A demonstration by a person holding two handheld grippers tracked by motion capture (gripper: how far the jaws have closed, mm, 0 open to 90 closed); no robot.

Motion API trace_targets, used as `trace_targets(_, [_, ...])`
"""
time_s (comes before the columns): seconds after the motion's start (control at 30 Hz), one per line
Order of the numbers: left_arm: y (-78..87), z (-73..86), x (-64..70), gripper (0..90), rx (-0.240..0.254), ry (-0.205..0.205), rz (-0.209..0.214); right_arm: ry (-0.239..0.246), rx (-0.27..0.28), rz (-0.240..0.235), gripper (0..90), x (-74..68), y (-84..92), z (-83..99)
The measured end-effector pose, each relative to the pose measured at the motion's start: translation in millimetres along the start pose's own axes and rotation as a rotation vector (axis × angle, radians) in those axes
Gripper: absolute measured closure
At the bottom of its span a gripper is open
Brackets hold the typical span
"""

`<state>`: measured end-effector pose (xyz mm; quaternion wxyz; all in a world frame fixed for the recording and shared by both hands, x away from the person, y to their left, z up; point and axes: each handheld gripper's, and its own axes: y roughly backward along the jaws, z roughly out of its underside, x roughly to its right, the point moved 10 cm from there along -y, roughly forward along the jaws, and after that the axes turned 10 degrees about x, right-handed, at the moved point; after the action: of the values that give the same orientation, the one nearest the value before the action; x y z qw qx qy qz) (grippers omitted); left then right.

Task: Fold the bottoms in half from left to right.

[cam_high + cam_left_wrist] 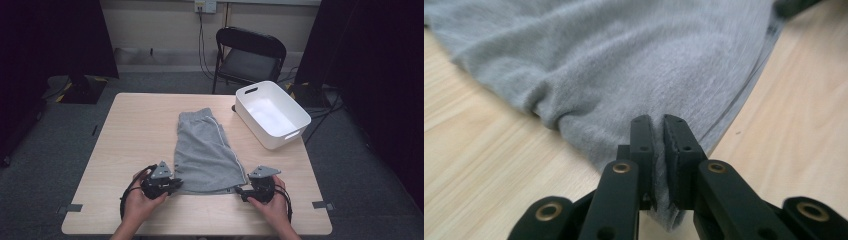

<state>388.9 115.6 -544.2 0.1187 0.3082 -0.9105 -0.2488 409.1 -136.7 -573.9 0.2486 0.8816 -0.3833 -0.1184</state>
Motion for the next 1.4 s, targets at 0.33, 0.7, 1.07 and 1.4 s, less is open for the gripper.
trace_targets(0.33, [21.7, 18.7, -12.0, 85.5, -0.042, 0.081, -0.033, 0.002, 0.003, 0.000, 27.8, -0.4, 0.2, 0.3])
trace_targets(0.7, [21.6, 30.6, -13.2, 84.2, -0.074, 0.078, -0.032, -0.045, 0.078, -0.095, 44.7, -15.4, 11.5, -28.8])
trace_targets(1.07, [19.0, 10.0, -34.4, 41.4, 0.030, 0.117, -0.110, -0.055, 0.029, -0.117, 68.5, -17.1, -21.5, -33.5])
trace_targets(1.4, [6.6, 25.6, -33.2, 71.7, -0.061, 0.102, -0.099, -0.035, -0.015, -0.150, 81.6, -31.0, -20.1, -17.9])
